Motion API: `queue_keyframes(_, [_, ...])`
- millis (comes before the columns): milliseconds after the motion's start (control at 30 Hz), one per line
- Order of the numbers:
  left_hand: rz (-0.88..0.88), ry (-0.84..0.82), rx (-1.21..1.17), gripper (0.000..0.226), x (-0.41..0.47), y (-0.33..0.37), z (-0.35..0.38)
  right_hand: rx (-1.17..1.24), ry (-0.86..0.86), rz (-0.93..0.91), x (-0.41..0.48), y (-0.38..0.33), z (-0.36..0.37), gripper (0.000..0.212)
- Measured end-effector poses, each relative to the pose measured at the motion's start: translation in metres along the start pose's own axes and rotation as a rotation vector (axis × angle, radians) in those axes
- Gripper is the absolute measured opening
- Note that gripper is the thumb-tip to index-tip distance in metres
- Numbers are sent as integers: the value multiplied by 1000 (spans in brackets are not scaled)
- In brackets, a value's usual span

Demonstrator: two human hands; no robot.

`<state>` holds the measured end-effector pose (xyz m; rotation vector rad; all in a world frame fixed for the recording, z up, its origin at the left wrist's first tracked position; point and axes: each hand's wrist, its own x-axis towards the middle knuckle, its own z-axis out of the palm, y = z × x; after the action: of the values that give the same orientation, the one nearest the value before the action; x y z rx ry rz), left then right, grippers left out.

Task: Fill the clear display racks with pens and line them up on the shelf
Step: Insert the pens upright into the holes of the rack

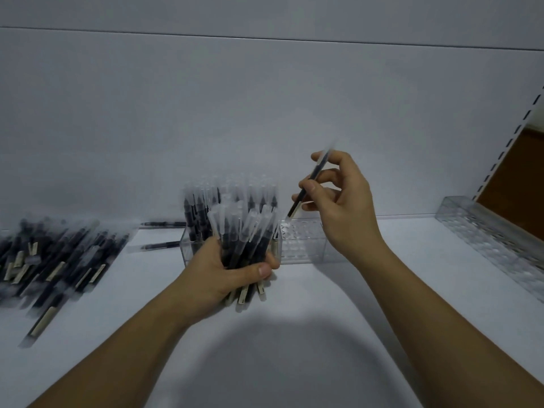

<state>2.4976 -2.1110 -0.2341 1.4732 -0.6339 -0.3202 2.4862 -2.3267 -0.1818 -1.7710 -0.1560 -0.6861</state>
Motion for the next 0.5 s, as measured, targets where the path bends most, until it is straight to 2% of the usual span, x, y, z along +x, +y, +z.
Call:
queue_keyframes(333, [-24, 88, -169, 6, 2, 3, 6, -134, -36, -31, -2, 18, 11, 37])
queue_keyframes(433, [-50, 68, -217, 30, 4, -1, 0, -268, -97, -35, -2, 24, 15, 38])
queue_keyframes(500, [-63, 80, -237, 37, 5, 0, -2, -327, -115, -46, -3, 25, 16, 39])
